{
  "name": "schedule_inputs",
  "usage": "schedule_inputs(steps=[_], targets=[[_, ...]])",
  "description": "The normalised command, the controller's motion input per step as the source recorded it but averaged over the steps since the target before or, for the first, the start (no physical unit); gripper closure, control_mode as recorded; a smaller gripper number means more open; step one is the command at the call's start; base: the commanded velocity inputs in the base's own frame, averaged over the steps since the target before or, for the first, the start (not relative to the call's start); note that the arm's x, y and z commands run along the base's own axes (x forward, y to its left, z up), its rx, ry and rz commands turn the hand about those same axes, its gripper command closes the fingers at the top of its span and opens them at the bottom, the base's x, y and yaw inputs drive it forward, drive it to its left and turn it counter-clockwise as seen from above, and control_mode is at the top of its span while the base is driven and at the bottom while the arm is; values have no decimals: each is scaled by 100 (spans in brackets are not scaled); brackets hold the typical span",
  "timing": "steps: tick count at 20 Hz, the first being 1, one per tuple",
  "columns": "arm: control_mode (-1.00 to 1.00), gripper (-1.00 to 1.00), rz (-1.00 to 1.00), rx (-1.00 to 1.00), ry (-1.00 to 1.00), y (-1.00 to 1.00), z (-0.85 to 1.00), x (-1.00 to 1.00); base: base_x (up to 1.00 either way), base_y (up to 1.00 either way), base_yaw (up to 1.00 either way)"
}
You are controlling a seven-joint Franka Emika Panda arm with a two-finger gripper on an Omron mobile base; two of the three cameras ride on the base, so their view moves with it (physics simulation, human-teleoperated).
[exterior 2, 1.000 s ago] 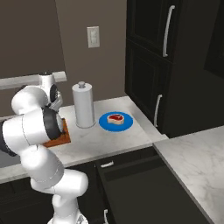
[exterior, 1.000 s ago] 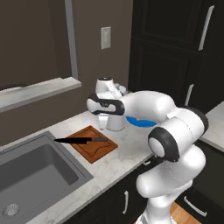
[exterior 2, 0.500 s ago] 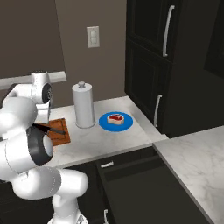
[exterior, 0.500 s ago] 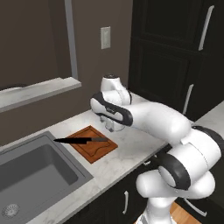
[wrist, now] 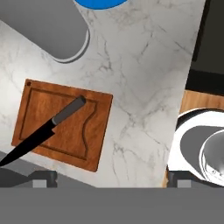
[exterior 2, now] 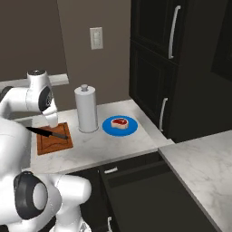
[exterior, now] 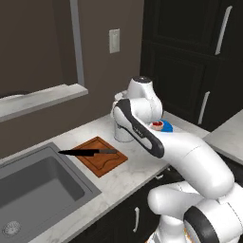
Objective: Pick up the knife from the drawer and place it on the cutting board. Then place the meat from the plate to the cutting board.
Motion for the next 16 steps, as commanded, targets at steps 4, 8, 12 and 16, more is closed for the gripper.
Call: schedule_inputs(steps=[4, 8, 12, 16], targets=[[-100, -100, 27, -1, -12, -27, 9, -35, 0, 0, 0], [-100, -100, 11, -1, -2, -3, 0, -5, 0, 0, 0], [-100, -100, 0, 1, 0, -11, 14, 0, 0, 0, 0], [-100, -100, 0, 0, 13, -16, 56, 8, 0, 0, 0]])
